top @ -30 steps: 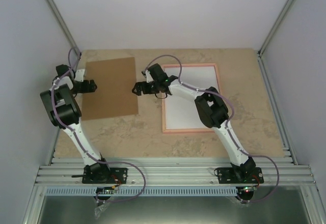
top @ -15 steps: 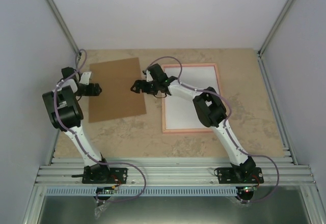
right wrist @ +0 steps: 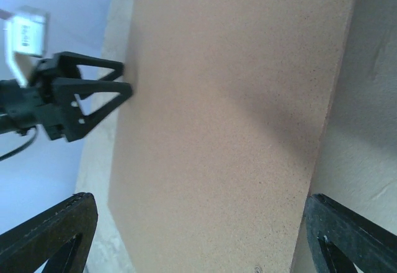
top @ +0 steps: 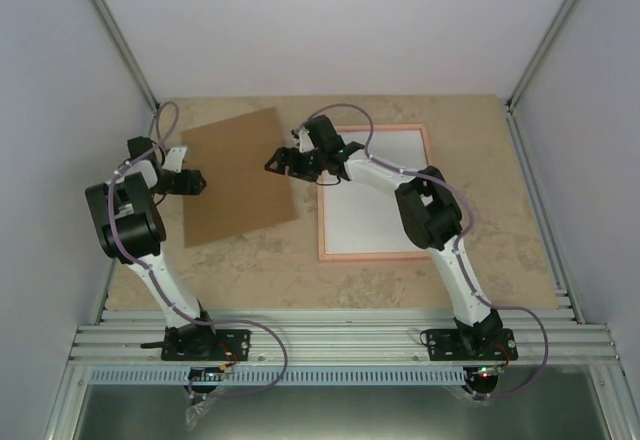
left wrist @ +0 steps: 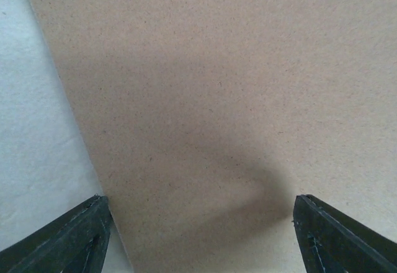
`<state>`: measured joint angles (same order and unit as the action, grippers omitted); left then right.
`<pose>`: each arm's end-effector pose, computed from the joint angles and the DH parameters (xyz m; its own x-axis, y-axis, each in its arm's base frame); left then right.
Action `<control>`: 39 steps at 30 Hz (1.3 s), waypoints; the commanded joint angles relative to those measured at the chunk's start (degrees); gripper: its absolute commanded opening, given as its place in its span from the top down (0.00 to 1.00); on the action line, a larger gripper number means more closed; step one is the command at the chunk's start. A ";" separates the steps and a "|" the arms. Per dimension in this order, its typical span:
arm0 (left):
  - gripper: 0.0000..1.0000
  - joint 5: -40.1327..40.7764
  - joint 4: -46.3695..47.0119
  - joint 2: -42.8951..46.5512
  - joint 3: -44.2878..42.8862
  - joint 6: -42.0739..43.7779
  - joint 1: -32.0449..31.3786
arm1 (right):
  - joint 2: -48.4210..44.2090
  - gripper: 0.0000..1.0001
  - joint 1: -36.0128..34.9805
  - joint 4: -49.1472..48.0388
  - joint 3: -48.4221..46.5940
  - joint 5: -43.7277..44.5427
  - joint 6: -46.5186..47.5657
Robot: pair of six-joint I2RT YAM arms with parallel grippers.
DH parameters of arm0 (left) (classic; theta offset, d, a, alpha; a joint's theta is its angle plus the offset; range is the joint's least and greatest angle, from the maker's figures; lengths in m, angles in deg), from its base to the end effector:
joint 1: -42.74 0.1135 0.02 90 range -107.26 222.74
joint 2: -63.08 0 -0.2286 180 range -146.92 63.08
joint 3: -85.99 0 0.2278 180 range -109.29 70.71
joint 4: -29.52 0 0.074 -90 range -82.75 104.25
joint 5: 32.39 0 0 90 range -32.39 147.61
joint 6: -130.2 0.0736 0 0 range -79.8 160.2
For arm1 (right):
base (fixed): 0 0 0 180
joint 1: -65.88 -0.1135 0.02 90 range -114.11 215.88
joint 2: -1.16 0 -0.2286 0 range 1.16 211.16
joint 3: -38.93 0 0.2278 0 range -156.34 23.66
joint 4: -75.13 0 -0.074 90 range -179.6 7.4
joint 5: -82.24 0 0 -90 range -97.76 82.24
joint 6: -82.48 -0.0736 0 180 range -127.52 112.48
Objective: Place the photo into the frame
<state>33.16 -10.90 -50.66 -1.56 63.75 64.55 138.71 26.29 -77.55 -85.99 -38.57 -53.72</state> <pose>0.3571 0.1101 0.0928 -0.8553 0.0495 -0.5157 0.1703 0.9670 -0.1896 0.3737 0.3580 0.1299 -0.9559 0.0139 -0.2932 -0.2311 0.5803 0.7809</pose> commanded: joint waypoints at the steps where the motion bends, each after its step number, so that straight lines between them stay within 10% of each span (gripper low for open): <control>1: 0.18 -6.91 -10.88 -0.45 4.00 -1.26 -4.07 | -7.79 0.08 -1.39 -3.95 2.68 -4.75 1.44; 16: 0.18 -11.19 -8.68 0.92 4.28 -7.49 -16.60 | -19.75 0.10 6.81 -2.56 23.36 -8.04 6.62; 39: 0.16 -7.19 -4.36 -3.07 3.27 -11.83 -16.84 | -19.92 0.06 13.14 -0.61 30.01 -1.76 11.23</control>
<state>26.02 -11.40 -49.59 0.15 53.39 48.81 119.92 39.16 -78.31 -56.83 -42.88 -44.32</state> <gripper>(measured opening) 0.837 0.934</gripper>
